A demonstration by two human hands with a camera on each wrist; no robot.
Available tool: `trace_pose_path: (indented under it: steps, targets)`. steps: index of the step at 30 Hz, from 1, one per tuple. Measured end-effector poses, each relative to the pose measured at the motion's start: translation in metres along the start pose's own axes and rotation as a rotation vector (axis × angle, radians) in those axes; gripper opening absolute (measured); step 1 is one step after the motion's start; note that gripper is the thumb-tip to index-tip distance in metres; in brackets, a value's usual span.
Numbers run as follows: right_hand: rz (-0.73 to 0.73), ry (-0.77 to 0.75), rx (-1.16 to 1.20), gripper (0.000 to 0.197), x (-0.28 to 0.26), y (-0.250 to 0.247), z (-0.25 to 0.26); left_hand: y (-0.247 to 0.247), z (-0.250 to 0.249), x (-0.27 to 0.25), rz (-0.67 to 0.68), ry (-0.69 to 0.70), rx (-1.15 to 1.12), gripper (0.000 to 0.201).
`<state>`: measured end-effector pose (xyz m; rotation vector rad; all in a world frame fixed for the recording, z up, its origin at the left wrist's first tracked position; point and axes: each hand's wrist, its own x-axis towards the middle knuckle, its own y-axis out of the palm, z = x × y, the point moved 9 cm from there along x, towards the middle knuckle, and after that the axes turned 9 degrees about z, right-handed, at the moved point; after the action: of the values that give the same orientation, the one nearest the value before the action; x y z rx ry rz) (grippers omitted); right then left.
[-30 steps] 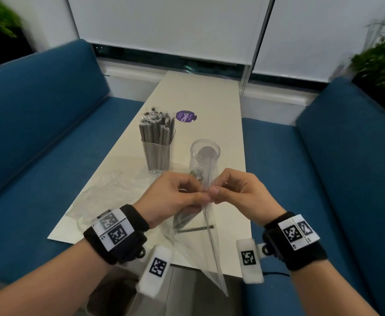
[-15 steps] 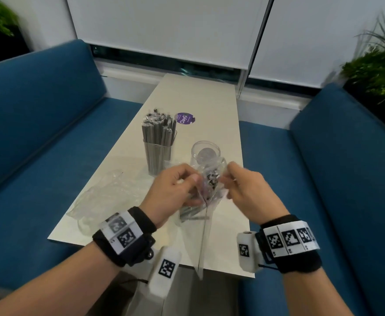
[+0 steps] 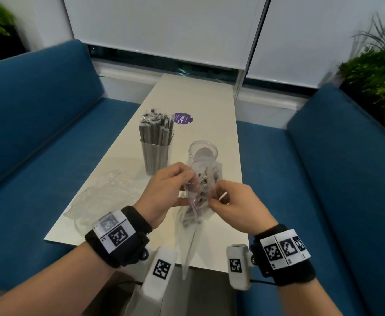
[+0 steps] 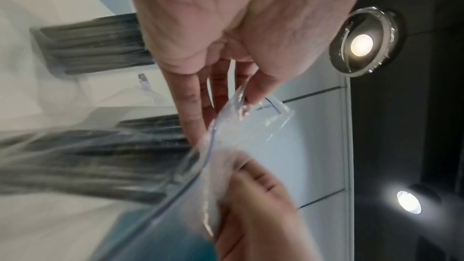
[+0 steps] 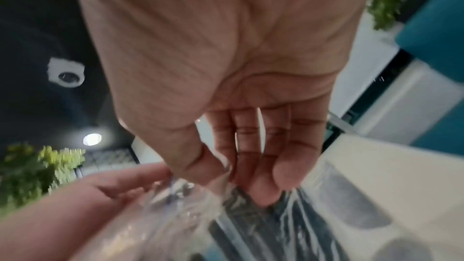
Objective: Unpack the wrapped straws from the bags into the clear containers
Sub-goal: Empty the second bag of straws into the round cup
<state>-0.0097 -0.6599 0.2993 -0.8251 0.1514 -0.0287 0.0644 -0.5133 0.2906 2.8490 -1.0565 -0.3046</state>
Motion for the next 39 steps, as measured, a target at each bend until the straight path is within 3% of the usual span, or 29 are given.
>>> trace_pose_path:
  steps: [4,7,9,12,16,18,20,22,23,25,27,29,31,33,35,37,39]
  targets:
    - [-0.140,0.205,-0.064,0.013,-0.002,-0.023,-0.047,-0.012,0.012,0.005,-0.046,-0.069,-0.133,0.017]
    - [-0.265,0.223,0.279,0.013,-0.001,-0.029,-0.060,-0.009,0.011,0.008,-0.028,-0.063,0.084,0.010]
    - [-0.328,0.198,0.620,0.012,0.001,-0.025,-0.060,-0.001,0.005,0.009,0.014,-0.018,0.308,0.022]
    - [-0.261,0.123,0.992,0.014,0.007,-0.013,-0.047,0.007,0.007,0.011,0.043,-0.002,0.380,0.040]
    - [-0.144,0.083,1.115,0.026,0.007,-0.007,-0.036,0.008,0.018,0.016,0.024,-0.074,0.111,0.040]
    - [-0.150,0.145,1.087,0.032,0.006,-0.005,-0.047,0.012,0.023,0.018,0.054,-0.110,-0.085,0.028]
    - [-0.228,0.193,0.725,0.032,0.004,-0.014,-0.057,0.017,0.026,0.019,0.072,-0.141,-0.193,0.023]
    - [-0.278,0.147,0.284,0.017,-0.002,-0.024,-0.046,0.017,0.028,0.020,0.046,-0.157,-0.273,0.027]
    - [-0.269,0.111,0.210,0.012,-0.005,-0.024,-0.040,0.017,0.027,0.020,0.032,-0.159,-0.310,0.030]
    - [-0.218,0.059,0.200,0.022,-0.009,-0.019,-0.039,0.013,0.025,0.020,0.011,-0.163,-0.357,0.030]
    - [-0.230,0.058,0.177,0.021,-0.013,-0.021,-0.045,0.006,0.022,0.019,-0.026,-0.155,-0.256,0.028]
    - [-0.336,0.092,0.113,0.014,-0.017,-0.032,-0.053,-0.003,0.013,0.019,-0.062,-0.088,0.078,0.024]
    - [-0.420,0.099,0.081,0.018,-0.021,-0.041,-0.052,0.002,0.000,0.016,-0.041,0.022,0.436,0.033]
    - [-0.462,0.075,0.108,0.017,-0.022,-0.045,-0.046,0.007,-0.007,0.013,-0.033,0.100,0.595,0.041]
    - [-0.434,0.049,0.179,0.015,-0.021,-0.043,-0.044,0.000,-0.009,0.014,-0.101,0.145,0.591,0.048]
    - [-0.295,0.012,0.333,0.035,-0.019,-0.034,-0.047,-0.007,-0.008,0.014,-0.157,0.153,0.474,0.056]
    - [-0.171,0.043,0.341,0.043,-0.019,-0.027,-0.055,-0.010,-0.004,0.016,-0.174,0.147,0.356,0.055]
